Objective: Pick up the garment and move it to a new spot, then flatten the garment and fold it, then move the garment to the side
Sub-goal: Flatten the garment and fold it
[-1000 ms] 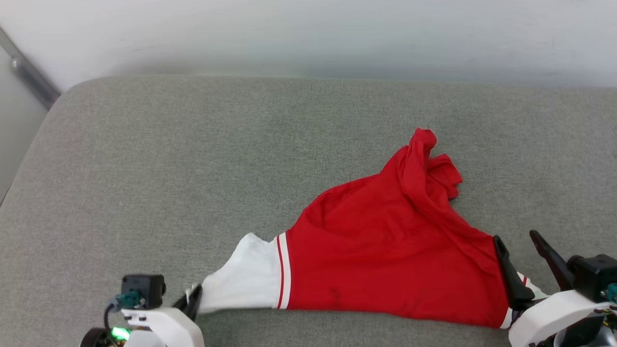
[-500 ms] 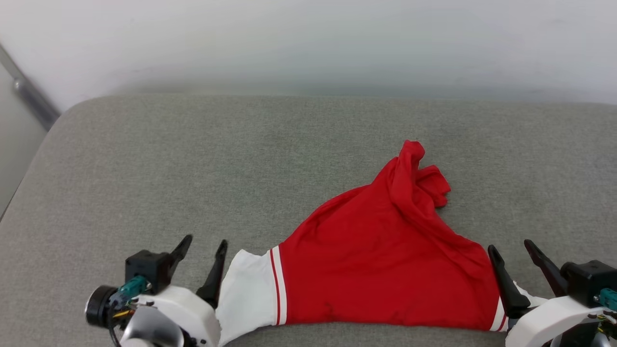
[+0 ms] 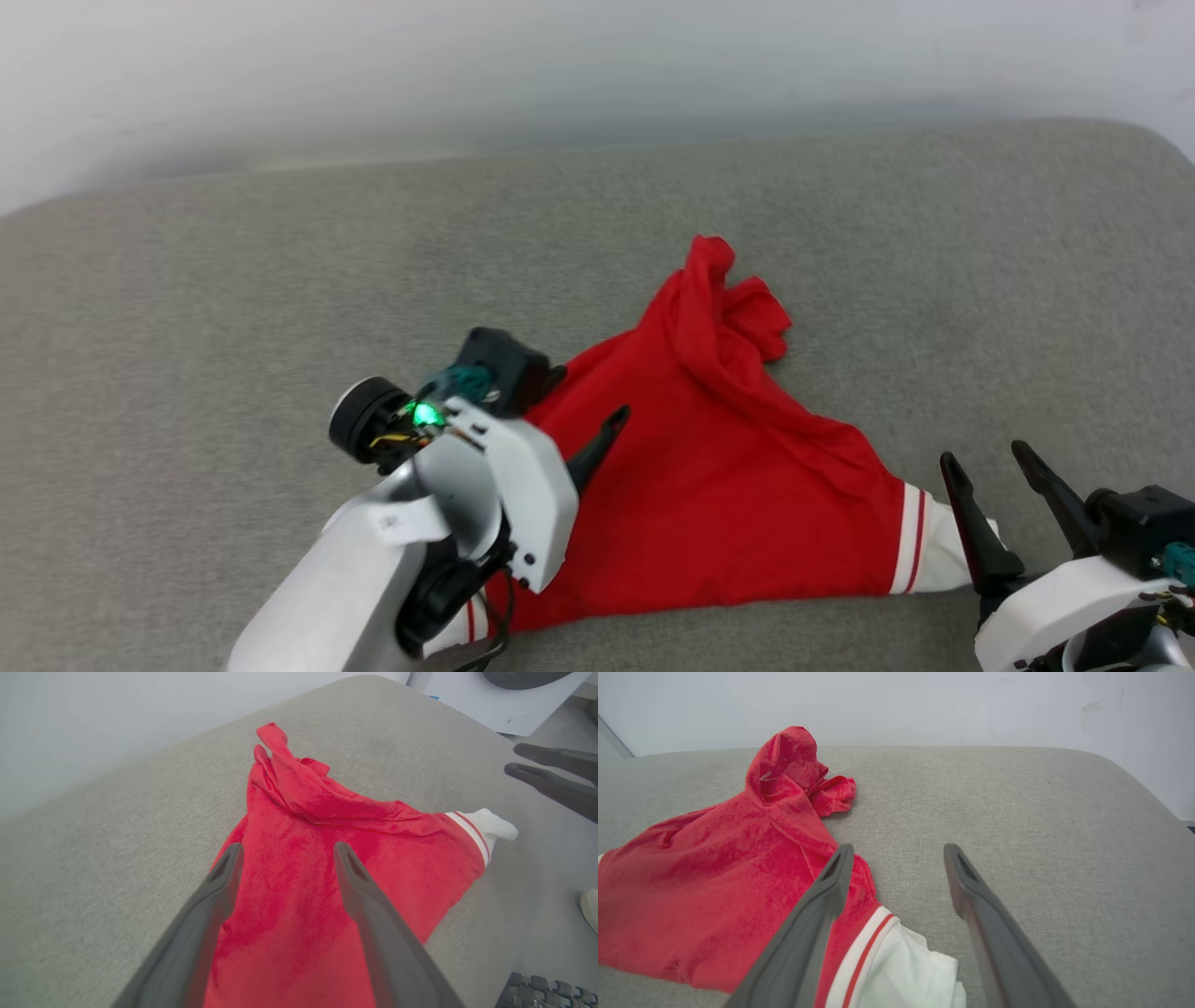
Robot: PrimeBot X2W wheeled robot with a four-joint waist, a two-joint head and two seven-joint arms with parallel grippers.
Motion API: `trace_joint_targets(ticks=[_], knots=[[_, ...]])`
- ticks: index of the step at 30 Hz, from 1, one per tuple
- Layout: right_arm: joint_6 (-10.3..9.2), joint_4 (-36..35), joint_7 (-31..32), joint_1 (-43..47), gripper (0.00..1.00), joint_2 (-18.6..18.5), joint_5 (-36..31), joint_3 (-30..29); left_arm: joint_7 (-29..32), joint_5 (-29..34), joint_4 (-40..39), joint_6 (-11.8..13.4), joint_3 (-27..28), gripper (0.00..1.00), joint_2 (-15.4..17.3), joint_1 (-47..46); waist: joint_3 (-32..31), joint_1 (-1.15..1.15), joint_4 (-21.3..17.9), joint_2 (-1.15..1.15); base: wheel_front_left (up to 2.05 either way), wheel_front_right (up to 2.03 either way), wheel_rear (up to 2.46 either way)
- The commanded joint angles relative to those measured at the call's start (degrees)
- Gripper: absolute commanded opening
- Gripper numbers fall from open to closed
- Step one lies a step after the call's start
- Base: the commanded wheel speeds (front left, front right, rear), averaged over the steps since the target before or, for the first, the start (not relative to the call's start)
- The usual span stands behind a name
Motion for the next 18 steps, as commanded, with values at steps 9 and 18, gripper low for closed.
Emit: trace_joint_targets(ticks=[9,18], knots=[[-0.02,0.6,-1.8,-2.3,1.00,1.9,-0.8,0.4,10.8,0.4,9.6,-1.0,-6.0,1.00,-1.5,-10.6,7.8,0.00,-6.8,0.00,0.00,0.00,0.00],[-0.02,2.4,-3.9,-3.8,1.00,3.3,-1.2,0.8,13.4,2.1,20.0,-1.3,-9.7,1.00,-0.8,-15.5,11.2,0.00,-9.8,0.00,0.00,0.00,0.00]])
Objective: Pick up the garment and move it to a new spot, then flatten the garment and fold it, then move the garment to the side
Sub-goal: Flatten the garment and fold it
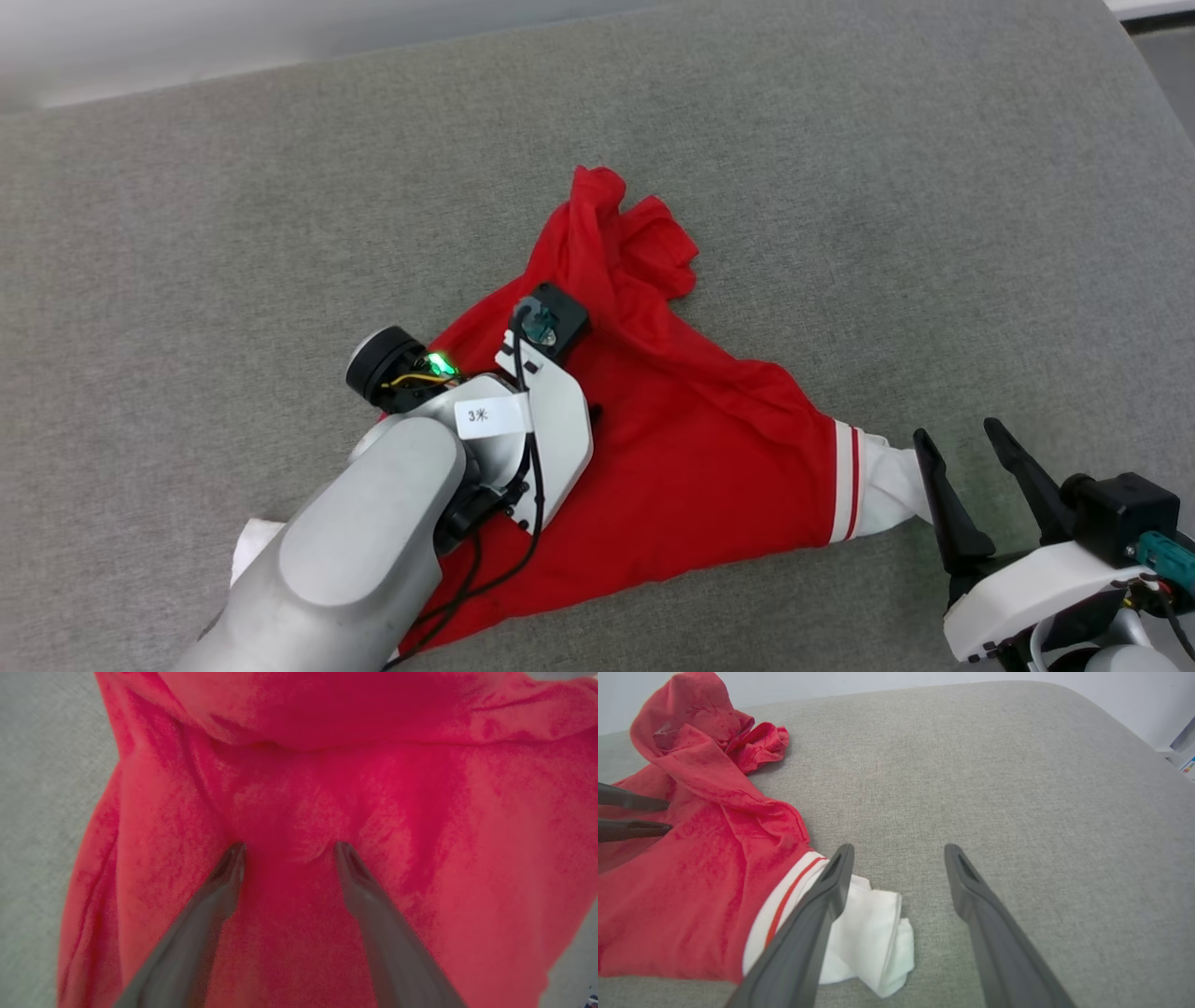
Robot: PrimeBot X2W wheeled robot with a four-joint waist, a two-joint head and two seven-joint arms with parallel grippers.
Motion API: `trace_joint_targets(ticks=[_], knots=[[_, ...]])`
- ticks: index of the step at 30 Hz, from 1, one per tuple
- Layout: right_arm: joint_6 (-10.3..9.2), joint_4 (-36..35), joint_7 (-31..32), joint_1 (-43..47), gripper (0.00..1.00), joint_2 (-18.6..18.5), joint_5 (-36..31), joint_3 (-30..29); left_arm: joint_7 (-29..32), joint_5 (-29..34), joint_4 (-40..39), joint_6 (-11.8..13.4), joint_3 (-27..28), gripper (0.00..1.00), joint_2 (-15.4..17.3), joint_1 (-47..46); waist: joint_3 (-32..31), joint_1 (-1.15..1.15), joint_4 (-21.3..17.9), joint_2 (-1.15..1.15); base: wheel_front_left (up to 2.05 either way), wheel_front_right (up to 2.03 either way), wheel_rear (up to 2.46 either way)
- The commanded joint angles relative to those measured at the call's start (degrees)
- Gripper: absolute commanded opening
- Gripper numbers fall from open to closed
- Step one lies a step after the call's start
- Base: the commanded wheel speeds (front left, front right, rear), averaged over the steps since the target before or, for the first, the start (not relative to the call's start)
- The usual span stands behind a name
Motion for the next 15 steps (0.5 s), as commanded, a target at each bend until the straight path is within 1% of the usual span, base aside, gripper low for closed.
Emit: trace_joint_targets(ticks=[1,2,5,6,11,15], knots=[[-0.02,0.5,-0.6,-1.2,1.00,0.5,-0.6,0.2,0.5,0.4,2.3,-0.2,-1.4,0.50,0.8,-0.7,0.8,-0.01,-0.9,0.00,0.00,0.00,0.00],[-0.02,0.7,-0.8,-1.2,1.00,0.6,-0.6,0.2,0.4,0.5,3.2,-0.2,-1.9,0.00,1.1,-0.7,0.9,-0.01,-1.0,0.00,0.00,0.00,0.00],[-0.02,1.3,-1.1,-1.5,1.00,0.9,-0.5,0.2,0.1,-0.1,5.0,-0.3,-3.4,0.00,1.7,-0.9,1.0,-0.01,-1.2,0.00,0.00,0.00,0.00],[-0.02,1.4,-1.1,-1.6,1.00,0.9,-0.5,0.2,-0.9,-0.3,5.1,-0.3,-3.3,0.00,1.7,-1.1,0.9,-0.01,-1.2,0.00,0.00,0.00,0.00],[-0.02,2.1,-1.5,-2.2,1.00,1.0,-0.6,0.6,-5.9,-0.3,5.4,0.0,-1.4,0.00,1.3,-5.1,0.0,-0.01,-1.5,0.00,0.00,0.00,0.00],[-0.02,2.3,-1.4,-2.7,1.00,1.2,-0.5,1.2,-7.3,-0.4,6.3,0.1,0.0,0.00,1.8,-8.3,-0.4,-0.01,-2.2,0.00,0.00,0.00,0.00]])
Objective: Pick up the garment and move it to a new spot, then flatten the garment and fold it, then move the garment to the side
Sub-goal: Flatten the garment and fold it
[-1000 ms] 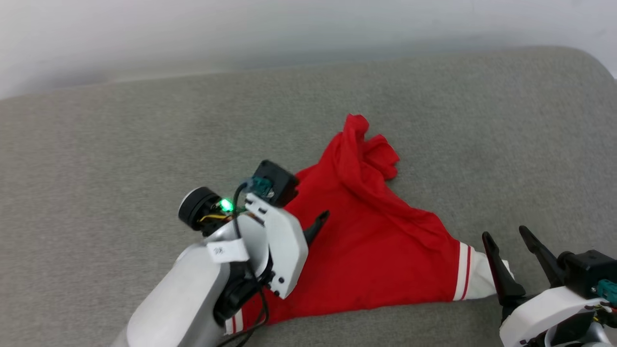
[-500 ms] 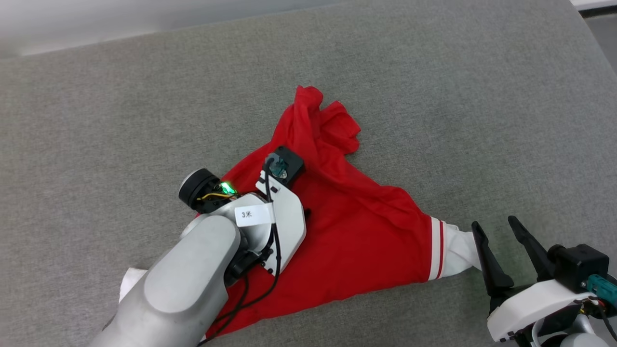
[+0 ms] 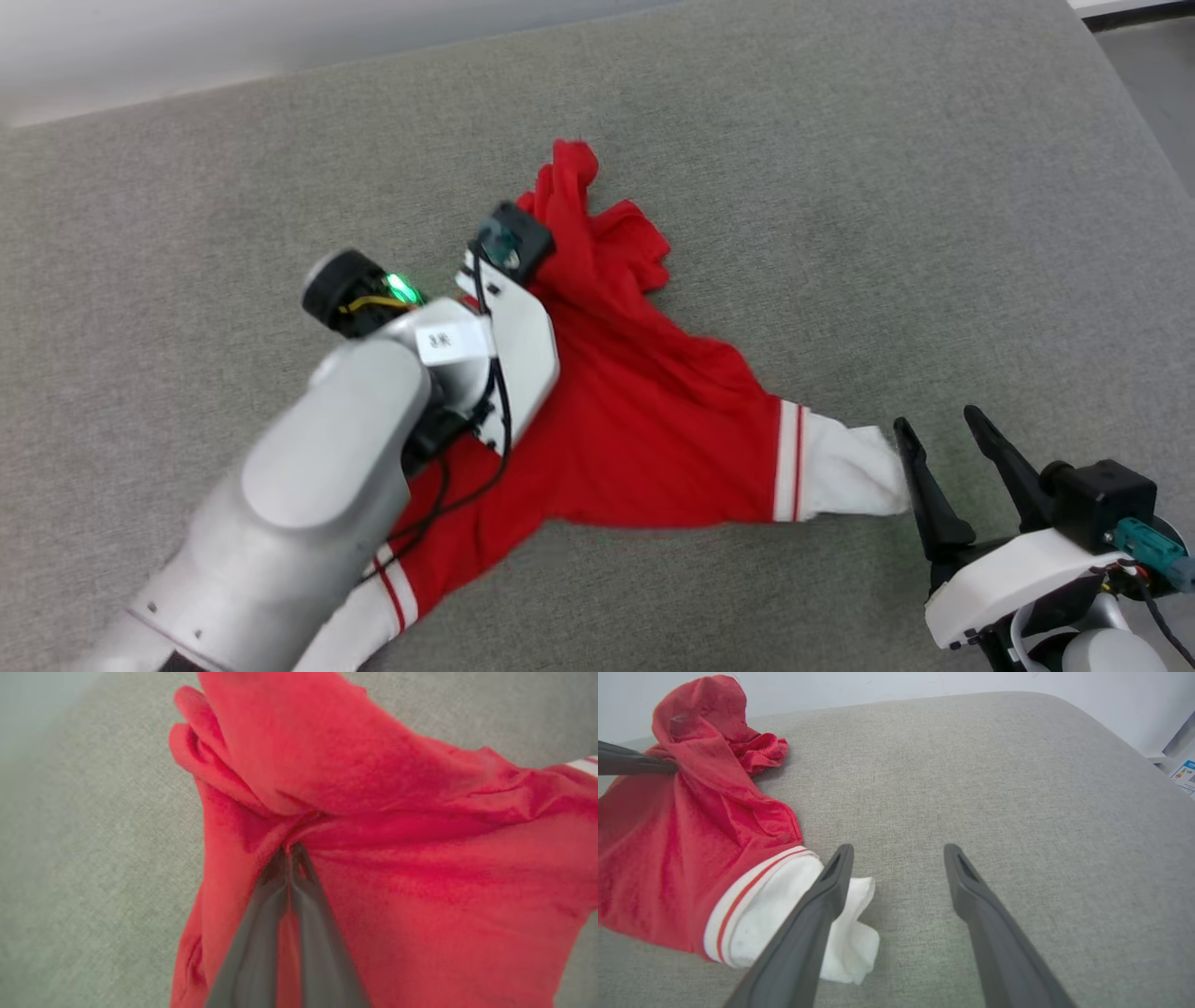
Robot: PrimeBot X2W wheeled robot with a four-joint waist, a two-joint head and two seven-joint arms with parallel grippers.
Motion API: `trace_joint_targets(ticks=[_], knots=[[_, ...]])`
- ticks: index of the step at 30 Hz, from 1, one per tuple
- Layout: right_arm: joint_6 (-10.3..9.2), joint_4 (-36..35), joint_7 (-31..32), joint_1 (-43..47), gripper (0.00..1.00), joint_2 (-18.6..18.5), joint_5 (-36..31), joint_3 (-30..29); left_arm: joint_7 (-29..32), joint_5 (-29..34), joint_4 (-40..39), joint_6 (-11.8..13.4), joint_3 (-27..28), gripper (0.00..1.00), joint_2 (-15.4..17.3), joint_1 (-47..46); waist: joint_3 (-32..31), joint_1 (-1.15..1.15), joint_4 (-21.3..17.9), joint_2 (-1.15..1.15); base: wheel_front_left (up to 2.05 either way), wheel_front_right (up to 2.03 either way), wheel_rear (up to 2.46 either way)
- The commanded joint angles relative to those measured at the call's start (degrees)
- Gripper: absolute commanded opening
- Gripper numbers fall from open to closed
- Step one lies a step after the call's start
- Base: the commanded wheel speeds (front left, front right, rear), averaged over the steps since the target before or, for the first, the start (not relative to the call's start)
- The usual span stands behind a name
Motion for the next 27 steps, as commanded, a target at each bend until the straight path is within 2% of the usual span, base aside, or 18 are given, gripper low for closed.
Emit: trace_joint_targets(ticks=[1,9,10,11,17,23,27], knots=[[-0.02,0.1,-0.4,-0.8,1.00,0.4,0.0,0.3,-0.6,0.3,0.5,0.2,0.7,0.00,0.6,-1.9,0.0,0.00,-0.5,0.00,0.00,0.00,0.00],[-0.02,0.8,-1.4,-1.4,1.00,0.8,-0.1,1.3,-1.1,-0.5,5.6,-0.2,0.9,0.00,1.8,-6.5,1.2,0.00,-2.1,0.00,0.00,0.00,0.00],[-0.02,1.0,-1.5,-1.4,1.00,0.9,-0.2,1.3,-1.5,-0.6,6.3,-0.2,0.7,0.14,1.8,-6.6,1.3,0.00,-2.2,0.00,0.00,0.00,0.00],[-0.02,1.1,-1.7,-1.5,1.00,1.0,-0.2,1.3,-2.4,-0.6,6.6,-0.2,0.3,1.00,1.8,-6.6,1.4,0.00,-2.2,0.00,0.00,0.00,0.00],[-0.02,1.8,-2.0,-1.7,1.00,1.0,-0.3,1.1,-13.4,-0.8,8.2,-0.2,1.2,1.00,0.7,-6.2,0.6,0.00,-0.6,0.00,0.00,0.00,0.00],[-0.02,1.3,-1.2,-1.1,1.00,-0.4,-0.4,0.1,-25.9,-0.2,6.4,0.4,3.0,1.00,0.6,-5.8,-2.2,0.00,2.8,0.00,0.00,0.00,0.00],[-0.02,0.6,-0.3,0.1,1.00,-1.2,-0.4,-0.5,-32.7,-0.3,4.0,2.3,4.9,1.00,1.7,-3.4,-4.8,0.00,5.5,0.00,0.00,0.00,0.00]])
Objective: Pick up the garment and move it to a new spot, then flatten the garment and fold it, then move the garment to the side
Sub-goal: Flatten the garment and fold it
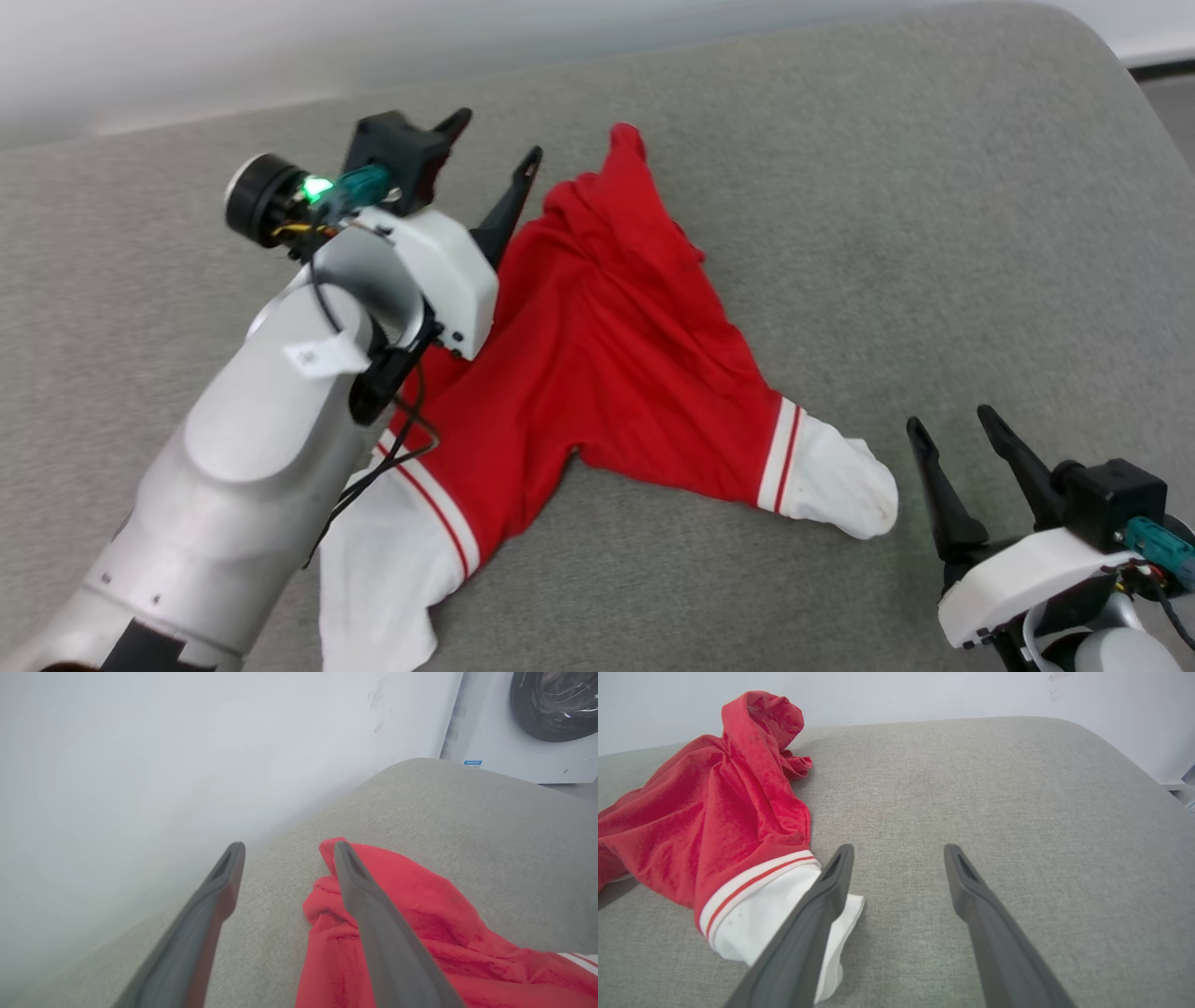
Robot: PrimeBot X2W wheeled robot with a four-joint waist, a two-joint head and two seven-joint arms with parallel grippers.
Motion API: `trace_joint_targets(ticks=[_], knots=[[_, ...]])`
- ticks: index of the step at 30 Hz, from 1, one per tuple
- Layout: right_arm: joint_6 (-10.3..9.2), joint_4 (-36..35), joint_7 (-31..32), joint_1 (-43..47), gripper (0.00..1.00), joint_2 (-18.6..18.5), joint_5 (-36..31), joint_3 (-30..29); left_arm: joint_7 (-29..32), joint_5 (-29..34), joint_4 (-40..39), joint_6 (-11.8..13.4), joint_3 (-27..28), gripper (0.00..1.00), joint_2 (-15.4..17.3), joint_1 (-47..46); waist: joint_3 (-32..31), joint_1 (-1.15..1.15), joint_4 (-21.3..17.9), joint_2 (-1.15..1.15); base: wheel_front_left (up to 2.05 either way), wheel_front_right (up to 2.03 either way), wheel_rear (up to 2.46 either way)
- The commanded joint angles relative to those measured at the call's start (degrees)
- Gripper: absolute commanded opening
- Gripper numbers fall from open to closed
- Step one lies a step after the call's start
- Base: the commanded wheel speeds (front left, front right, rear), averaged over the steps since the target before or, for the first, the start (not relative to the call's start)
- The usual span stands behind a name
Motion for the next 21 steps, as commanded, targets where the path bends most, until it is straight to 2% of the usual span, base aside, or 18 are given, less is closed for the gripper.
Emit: trace_joint_targets(ticks=[1,5,11,15,21], knots=[[-0.03,-0.5,0.4,0.9,1.00,-0.6,0.1,-0.5,-2.5,-0.1,-1.4,1.1,0.9,1.00,0.9,2.0,-2.6,0.00,2.8,0.00,0.00,0.00,0.00],[-0.02,-1.3,1.2,1.9,1.00,-1.0,0.3,-1.0,-6.0,0.3,-4.6,3.0,1.9,1.00,2.5,5.1,-4.4,0.00,4.8,0.00,0.00,0.00,0.00],[-0.02,-2.6,2.6,3.7,1.00,-1.5,0.5,-1.4,-7.5,-2.3,-11.7,8.2,5.4,1.00,5.8,15.2,-7.2,0.00,7.8,0.00,0.00,0.00,0.00],[-0.02,-3.3,3.3,4.8,1.00,-1.5,0.7,-1.5,-3.8,-4.9,-17.7,11.2,6.4,1.00,8.1,24.1,-8.4,0.00,8.9,0.00,0.00,0.00,0.00],[-0.02,-4.1,3.5,5.9,1.00,-1.6,0.9,-1.7,5.1,-9.4,-27.9,15.9,6.3,1.00,11.3,37.2,-8.8,0.00,9.5,0.00,0.00,0.00,0.00]])
